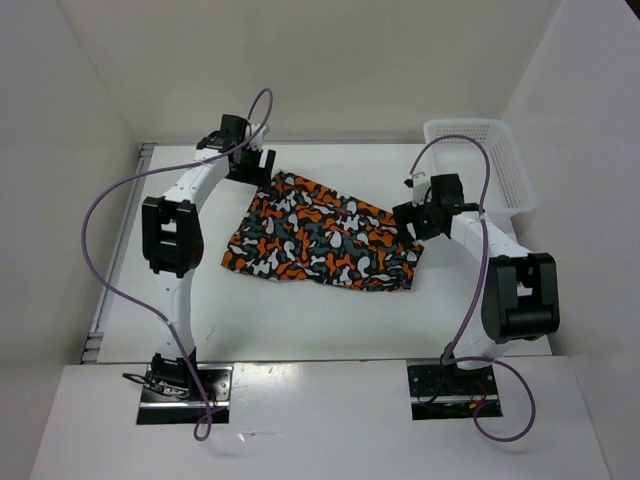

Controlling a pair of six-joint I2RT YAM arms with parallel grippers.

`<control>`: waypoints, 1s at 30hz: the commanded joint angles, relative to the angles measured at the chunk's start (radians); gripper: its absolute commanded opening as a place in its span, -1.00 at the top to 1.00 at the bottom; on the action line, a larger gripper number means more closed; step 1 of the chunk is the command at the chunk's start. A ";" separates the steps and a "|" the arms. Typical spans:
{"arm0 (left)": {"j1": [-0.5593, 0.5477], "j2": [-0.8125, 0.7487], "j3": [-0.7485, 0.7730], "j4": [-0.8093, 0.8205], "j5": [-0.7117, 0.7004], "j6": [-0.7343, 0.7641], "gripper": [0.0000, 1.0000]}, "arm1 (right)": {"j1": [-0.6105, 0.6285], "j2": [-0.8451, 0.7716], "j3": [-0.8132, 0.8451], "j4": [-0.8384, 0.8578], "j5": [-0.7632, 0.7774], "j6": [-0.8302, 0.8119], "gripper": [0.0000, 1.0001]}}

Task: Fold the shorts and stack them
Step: Fold the shorts

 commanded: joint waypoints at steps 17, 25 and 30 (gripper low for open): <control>0.012 -0.303 -0.681 -0.065 0.051 0.002 -0.67 | 0.290 0.072 0.293 0.079 0.159 -0.060 -0.86; 0.049 -0.381 -0.825 -0.057 0.082 0.002 0.98 | 0.376 0.194 0.416 0.102 0.173 -0.061 -0.86; 0.049 -0.593 -0.997 -0.162 0.117 0.002 1.00 | 0.406 0.194 0.416 0.102 0.153 -0.061 -0.86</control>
